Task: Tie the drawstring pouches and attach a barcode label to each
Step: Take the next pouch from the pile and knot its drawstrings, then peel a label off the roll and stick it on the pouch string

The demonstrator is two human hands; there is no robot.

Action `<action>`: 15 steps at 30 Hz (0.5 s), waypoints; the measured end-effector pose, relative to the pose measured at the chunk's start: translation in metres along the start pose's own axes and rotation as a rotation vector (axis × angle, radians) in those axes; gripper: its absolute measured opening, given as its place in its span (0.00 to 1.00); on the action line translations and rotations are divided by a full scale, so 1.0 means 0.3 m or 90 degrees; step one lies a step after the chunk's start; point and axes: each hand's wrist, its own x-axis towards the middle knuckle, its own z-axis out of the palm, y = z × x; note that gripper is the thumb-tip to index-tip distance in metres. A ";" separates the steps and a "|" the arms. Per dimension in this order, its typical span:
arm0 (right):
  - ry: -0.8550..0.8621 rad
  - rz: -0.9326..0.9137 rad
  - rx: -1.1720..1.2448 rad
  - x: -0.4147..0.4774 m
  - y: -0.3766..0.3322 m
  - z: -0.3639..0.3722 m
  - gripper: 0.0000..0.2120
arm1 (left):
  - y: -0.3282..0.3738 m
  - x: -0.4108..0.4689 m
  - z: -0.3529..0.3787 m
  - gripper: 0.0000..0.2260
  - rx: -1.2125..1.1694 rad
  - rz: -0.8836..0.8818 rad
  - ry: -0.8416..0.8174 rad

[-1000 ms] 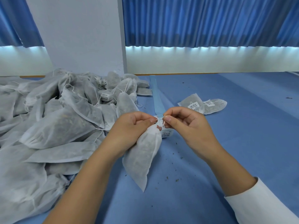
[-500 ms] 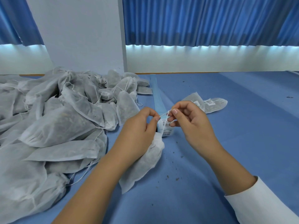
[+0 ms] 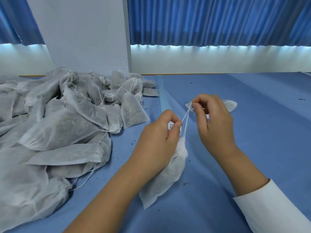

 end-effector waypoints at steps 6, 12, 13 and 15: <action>0.003 0.035 0.030 0.000 0.003 0.006 0.04 | 0.003 -0.005 0.002 0.08 -0.032 -0.006 0.003; -0.002 0.082 0.098 -0.003 0.003 0.011 0.04 | -0.020 0.010 0.003 0.07 -0.045 -0.053 0.034; -0.013 0.100 0.120 -0.004 0.002 0.012 0.04 | -0.024 0.013 0.003 0.07 -0.039 -0.069 0.039; -0.032 0.143 0.158 -0.006 -0.001 0.015 0.06 | -0.032 0.021 -0.004 0.07 -0.064 -0.119 0.051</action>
